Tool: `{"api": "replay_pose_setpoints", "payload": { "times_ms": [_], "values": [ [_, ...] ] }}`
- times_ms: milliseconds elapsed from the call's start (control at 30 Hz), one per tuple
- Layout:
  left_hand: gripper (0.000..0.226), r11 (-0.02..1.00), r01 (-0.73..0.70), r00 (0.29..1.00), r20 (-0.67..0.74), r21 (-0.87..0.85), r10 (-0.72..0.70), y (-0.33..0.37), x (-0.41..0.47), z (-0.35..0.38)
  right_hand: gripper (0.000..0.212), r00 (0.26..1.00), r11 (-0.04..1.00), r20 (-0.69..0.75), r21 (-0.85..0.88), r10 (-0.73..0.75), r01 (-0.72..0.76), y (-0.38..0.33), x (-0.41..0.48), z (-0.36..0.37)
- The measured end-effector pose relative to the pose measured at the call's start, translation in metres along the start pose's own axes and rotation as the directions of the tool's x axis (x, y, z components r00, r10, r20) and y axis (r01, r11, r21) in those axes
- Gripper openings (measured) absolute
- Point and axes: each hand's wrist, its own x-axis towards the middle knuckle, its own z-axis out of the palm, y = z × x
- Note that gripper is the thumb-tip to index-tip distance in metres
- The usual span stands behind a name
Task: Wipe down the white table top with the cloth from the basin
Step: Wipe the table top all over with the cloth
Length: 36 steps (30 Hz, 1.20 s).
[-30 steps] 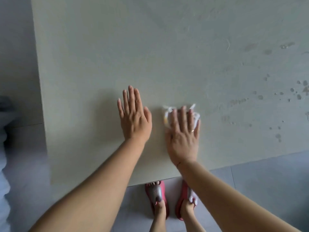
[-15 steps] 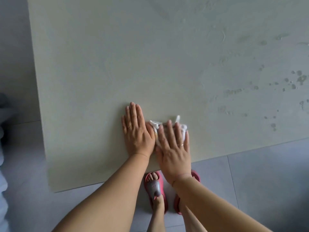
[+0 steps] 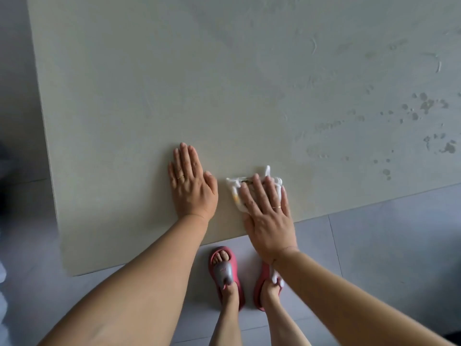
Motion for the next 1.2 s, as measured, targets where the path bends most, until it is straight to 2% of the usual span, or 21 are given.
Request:
{"api": "replay_pose_setpoints", "payload": {
  "times_ms": [67,100,200,300,333,367,400,467,533,567,633,700,767,833,900,967,1033,1067,1100,1133,1200],
  "values": [
    [0.065,1.0,-0.001,1.0,0.001,0.009,0.001,-0.001,0.0,0.0,0.061,0.977,0.974,0.032,-0.074,-0.212,0.214,0.038,-0.002,-0.007],
    [0.065,1.0,0.001,1.0,0.006,0.014,-0.002,-0.001,-0.001,0.0,0.06,0.974,0.969,0.04,-0.1,-0.223,0.226,0.059,-0.003,-0.013],
    [0.066,0.999,0.005,1.0,0.001,0.035,-0.005,0.001,-0.001,0.001,0.061,0.999,0.997,0.013,-0.066,0.05,-0.049,0.11,-0.001,-0.032],
    [0.066,0.997,0.035,0.999,-0.005,0.07,-0.035,0.005,-0.002,-0.001,0.067,0.922,0.924,-0.055,0.049,0.382,-0.38,0.09,0.004,-0.028],
    [0.065,0.996,0.054,0.998,-0.018,0.067,-0.053,0.01,-0.001,-0.003,0.068,0.897,0.897,-0.054,0.086,0.438,-0.433,0.074,0.005,-0.023],
    [0.065,0.996,0.075,0.997,-0.035,0.053,-0.073,0.019,0.0,-0.004,0.069,0.906,0.904,-0.04,0.1,0.422,-0.417,0.057,0.005,-0.019],
    [0.066,0.995,0.09,0.995,-0.051,0.032,-0.088,0.03,0.003,-0.006,0.07,0.943,0.941,-0.018,0.085,0.331,-0.329,0.044,0.001,-0.015],
    [0.069,0.998,0.064,0.996,-0.067,-0.005,-0.064,0.055,0.013,-0.008,0.066,0.999,0.999,0.018,0.019,0.032,-0.032,0.041,-0.008,-0.012],
    [0.066,1.0,-0.008,0.999,-0.053,-0.028,0.007,0.075,0.025,-0.005,0.061,0.976,0.975,0.044,-0.052,-0.213,0.215,0.074,-0.006,-0.019],
    [0.064,0.999,-0.035,0.999,-0.037,-0.031,0.034,0.08,0.03,-0.002,0.059,0.965,0.962,0.055,-0.083,-0.257,0.26,0.093,-0.002,-0.025],
    [0.063,0.998,-0.057,0.998,0.0,-0.025,0.057,0.083,0.034,0.006,0.058,0.987,0.984,0.055,-0.088,-0.152,0.156,0.129,0.005,-0.037],
    [0.064,0.998,-0.055,0.998,0.006,-0.004,0.055,0.081,0.033,0.014,0.059,0.997,0.997,0.022,-0.023,0.074,-0.073,0.15,0.012,-0.046],
    [0.064,0.999,-0.052,0.998,-0.036,0.003,0.052,0.08,0.031,0.019,0.064,0.957,0.958,-0.038,0.041,0.287,-0.285,0.141,0.018,-0.042],
    [0.065,0.999,-0.054,0.996,-0.065,-0.005,0.054,0.08,0.031,0.021,0.066,0.904,0.904,-0.064,0.11,0.422,-0.414,0.11,0.024,-0.032],
    [0.066,0.998,-0.058,0.996,-0.072,-0.012,0.057,0.08,0.03,0.021,0.065,0.946,0.943,-0.047,0.099,0.322,-0.316,0.079,0.024,-0.022],
    [0.066,0.998,-0.058,0.996,-0.074,-0.02,0.056,0.081,0.029,0.02,0.062,0.999,0.998,-0.02,0.044,0.042,-0.041,0.072,0.021,-0.017],
    [0.066,0.998,-0.06,0.996,-0.067,-0.024,0.058,0.082,0.029,0.018,0.058,0.979,0.978,0.015,-0.025,-0.205,0.205,0.098,0.029,-0.023],
    [0.066,0.998,-0.063,0.996,-0.065,-0.023,0.061,0.082,0.03,0.018,0.056,0.965,0.963,0.031,-0.065,-0.26,0.261,0.114,0.036,-0.028],
    [0.066,0.998,-0.063,0.996,-0.064,-0.022,0.061,0.081,0.03,0.017,0.055,0.969,0.965,0.035,-0.084,-0.246,0.248,0.13,0.043,-0.033],
    [0.066,0.998,-0.061,0.996,-0.062,-0.023,0.059,0.081,0.03,0.017,0.054,0.987,0.984,0.016,-0.072,-0.162,0.163,0.143,0.051,-0.038],
    [0.066,0.998,-0.057,0.997,-0.059,-0.028,0.056,0.082,0.03,0.018,0.055,0.991,0.992,-0.05,0.018,0.126,-0.125,0.152,0.063,-0.045]
  ]
}}
